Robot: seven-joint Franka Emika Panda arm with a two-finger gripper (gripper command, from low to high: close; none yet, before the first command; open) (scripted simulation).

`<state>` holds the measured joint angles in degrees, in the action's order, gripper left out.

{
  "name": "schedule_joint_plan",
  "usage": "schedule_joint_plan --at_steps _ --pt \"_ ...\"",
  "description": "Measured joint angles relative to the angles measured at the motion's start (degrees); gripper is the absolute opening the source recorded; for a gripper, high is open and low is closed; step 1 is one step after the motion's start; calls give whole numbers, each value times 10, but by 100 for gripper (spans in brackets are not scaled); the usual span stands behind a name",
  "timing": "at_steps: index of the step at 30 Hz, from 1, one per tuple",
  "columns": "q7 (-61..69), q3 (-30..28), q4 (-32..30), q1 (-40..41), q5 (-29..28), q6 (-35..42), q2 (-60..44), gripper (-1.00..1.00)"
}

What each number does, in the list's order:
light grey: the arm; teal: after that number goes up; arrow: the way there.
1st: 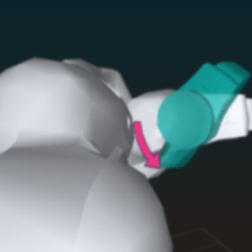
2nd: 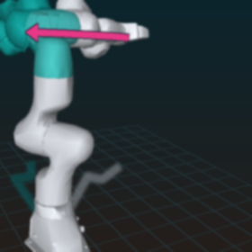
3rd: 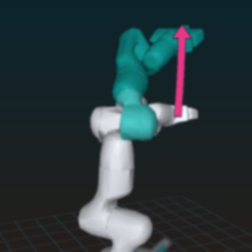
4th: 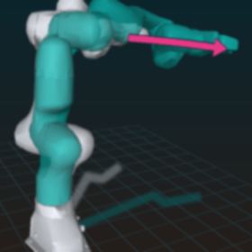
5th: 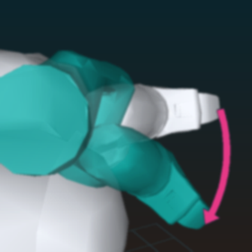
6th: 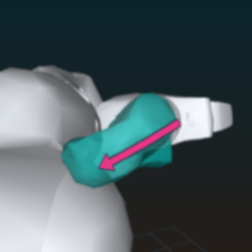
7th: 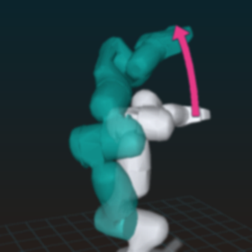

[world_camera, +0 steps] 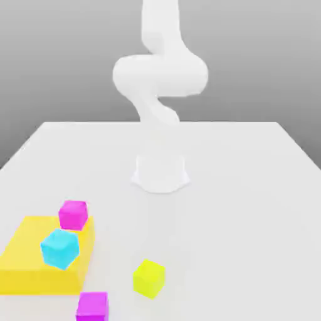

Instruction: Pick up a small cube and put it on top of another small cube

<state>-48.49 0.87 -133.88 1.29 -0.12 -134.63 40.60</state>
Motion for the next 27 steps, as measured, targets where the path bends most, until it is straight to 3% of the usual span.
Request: schedule_joint_plan --at_steps 22,27 --pt "-240 39 -185 69 -20 -250 -460 0" --pt "-261 22 -178 57 -34 -328 -564 0"
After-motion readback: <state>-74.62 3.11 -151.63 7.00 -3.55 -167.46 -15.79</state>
